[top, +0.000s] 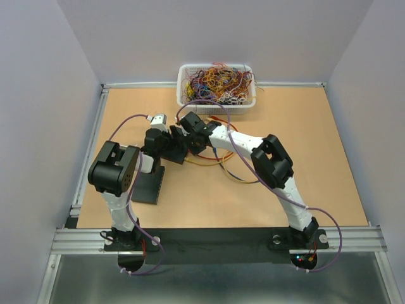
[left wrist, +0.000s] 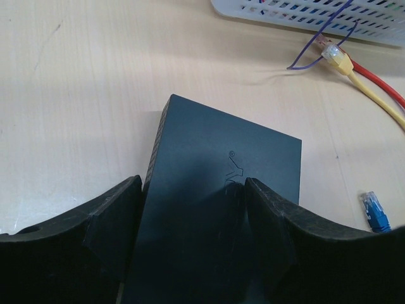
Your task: Insert the plug into the switch port
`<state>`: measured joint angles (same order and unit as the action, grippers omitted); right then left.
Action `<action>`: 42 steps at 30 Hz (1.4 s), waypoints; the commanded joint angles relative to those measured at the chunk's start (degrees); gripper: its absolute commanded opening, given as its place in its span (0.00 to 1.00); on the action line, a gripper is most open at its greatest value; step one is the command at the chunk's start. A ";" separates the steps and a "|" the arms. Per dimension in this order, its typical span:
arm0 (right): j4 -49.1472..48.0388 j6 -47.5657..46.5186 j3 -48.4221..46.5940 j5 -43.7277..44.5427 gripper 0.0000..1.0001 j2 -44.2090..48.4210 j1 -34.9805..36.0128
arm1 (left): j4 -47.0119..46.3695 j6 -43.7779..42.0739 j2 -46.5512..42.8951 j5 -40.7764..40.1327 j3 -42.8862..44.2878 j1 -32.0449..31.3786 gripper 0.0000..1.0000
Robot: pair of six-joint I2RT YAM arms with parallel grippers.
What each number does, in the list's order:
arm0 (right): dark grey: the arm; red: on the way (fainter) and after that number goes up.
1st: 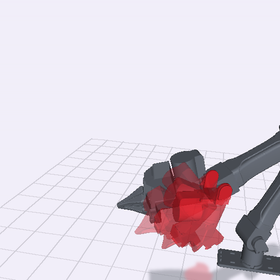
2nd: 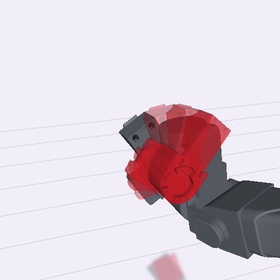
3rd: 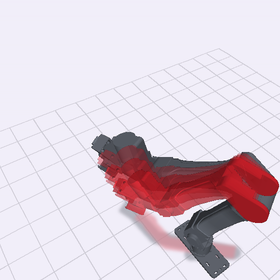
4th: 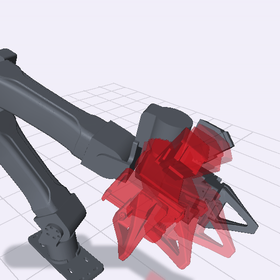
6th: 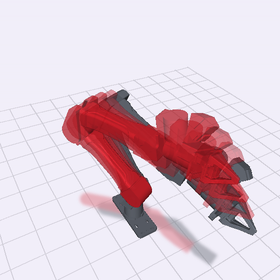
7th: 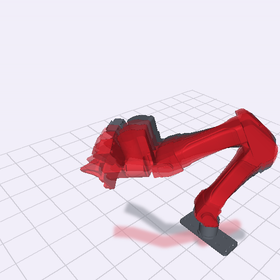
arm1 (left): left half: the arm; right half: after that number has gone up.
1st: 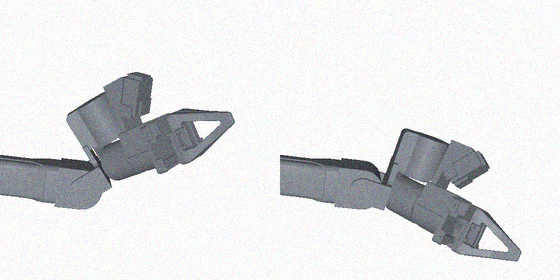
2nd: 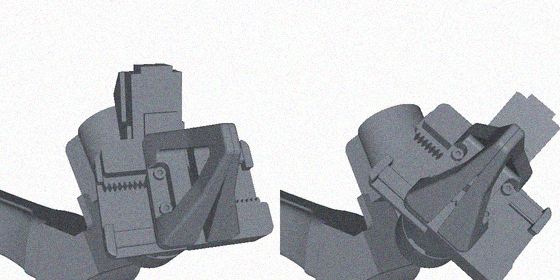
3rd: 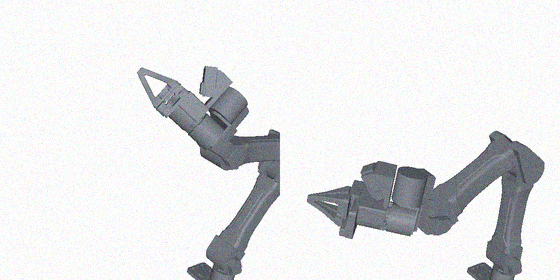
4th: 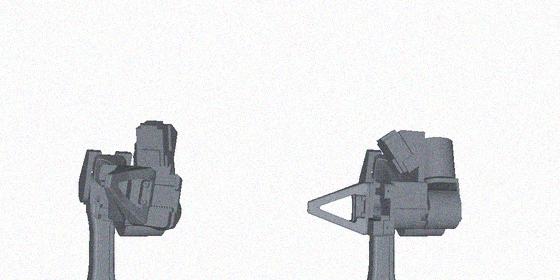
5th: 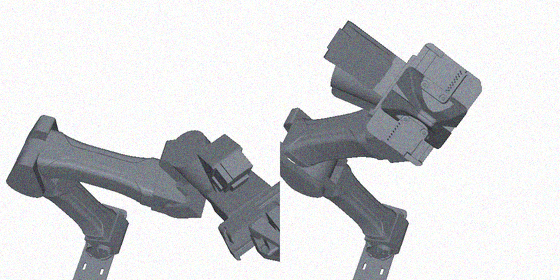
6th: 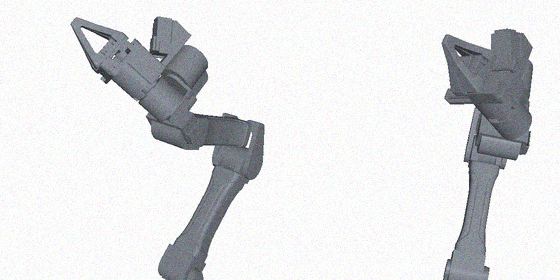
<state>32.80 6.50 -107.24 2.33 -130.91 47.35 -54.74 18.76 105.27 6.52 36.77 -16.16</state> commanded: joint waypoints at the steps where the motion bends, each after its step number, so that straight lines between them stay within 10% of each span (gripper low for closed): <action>1: -32.36 4.84 -5.97 -8.92 0.00 -1.72 1.95 | 6.49 6.46 1.78 18.44 -0.74 -5.46 0.74; 30: -35.87 6.59 20.84 -6.02 0.01 14.98 8.02 | 7.81 6.11 6.26 19.67 3.04 -5.37 0.74; 42: -32.97 3.70 23.66 6.54 0.36 16.83 7.93 | 8.25 6.20 6.52 19.23 3.22 -5.28 0.74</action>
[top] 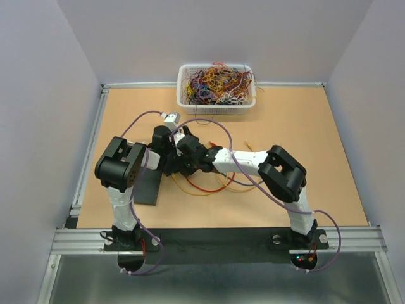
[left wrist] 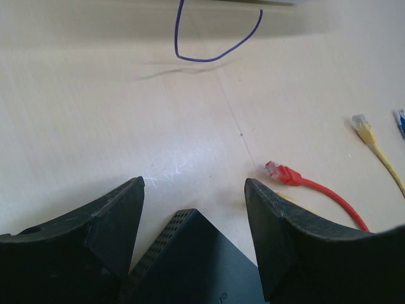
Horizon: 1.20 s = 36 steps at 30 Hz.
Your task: Insert the plug into the switch port
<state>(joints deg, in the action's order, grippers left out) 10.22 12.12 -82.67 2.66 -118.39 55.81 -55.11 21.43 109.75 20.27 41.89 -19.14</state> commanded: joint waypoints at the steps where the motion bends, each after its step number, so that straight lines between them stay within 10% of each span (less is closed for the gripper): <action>1: -10.13 -2.45 -0.56 7.35 0.39 4.74 -0.70 | 8.71 3.53 2.04 5.48 -1.99 -2.31 0.74; 36: -4.51 -4.12 13.59 7.71 0.41 11.17 -9.58 | 9.41 3.62 2.31 4.95 -1.55 -2.40 0.74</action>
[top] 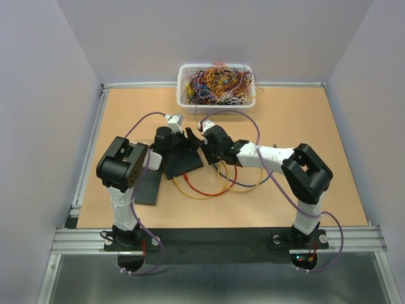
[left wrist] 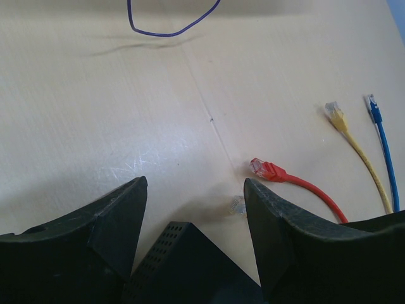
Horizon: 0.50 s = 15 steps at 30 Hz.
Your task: Insert the plug into the switch port
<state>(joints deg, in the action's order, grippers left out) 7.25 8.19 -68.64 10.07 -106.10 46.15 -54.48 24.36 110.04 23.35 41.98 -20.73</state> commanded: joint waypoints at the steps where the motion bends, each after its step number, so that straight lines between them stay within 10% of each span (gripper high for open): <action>1: -1.53 -0.19 -0.44 0.31 0.41 -1.38 0.08 | 8.69 0.60 2.02 1.87 -1.72 -0.71 0.74; 15: -1.62 0.60 -0.70 0.13 0.35 -5.08 -1.15 | 8.78 0.69 2.11 1.70 -1.55 -0.80 0.74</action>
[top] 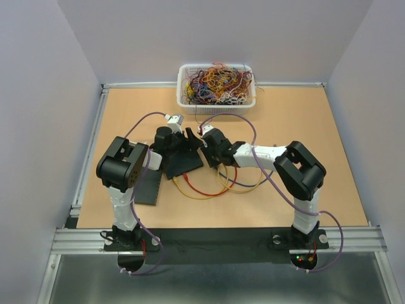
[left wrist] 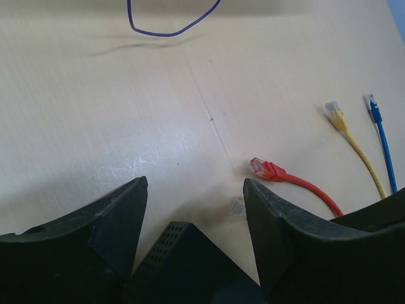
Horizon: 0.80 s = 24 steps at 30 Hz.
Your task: Insert the plug into the switch port
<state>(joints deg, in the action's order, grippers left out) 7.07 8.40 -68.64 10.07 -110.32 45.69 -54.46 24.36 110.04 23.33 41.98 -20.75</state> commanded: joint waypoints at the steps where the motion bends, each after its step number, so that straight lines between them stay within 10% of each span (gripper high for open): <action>1: -1.45 0.39 -0.62 -0.04 0.35 -1.03 -0.69 | 8.84 0.69 2.02 1.72 -1.55 -0.69 0.74; 13: -2.59 0.56 2.19 -2.59 0.01 0.54 -1.57 | 9.28 0.60 2.20 1.63 -1.28 -0.69 0.74; 24: -5.40 -1.63 12.03 -9.80 0.00 15.91 -1.48 | 9.28 0.60 2.37 1.72 -1.19 -0.69 0.74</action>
<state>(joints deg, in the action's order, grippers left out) 4.47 8.16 -58.11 2.44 -100.09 44.58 -54.41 24.49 110.06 23.38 42.02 -20.75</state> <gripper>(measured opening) 0.115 0.737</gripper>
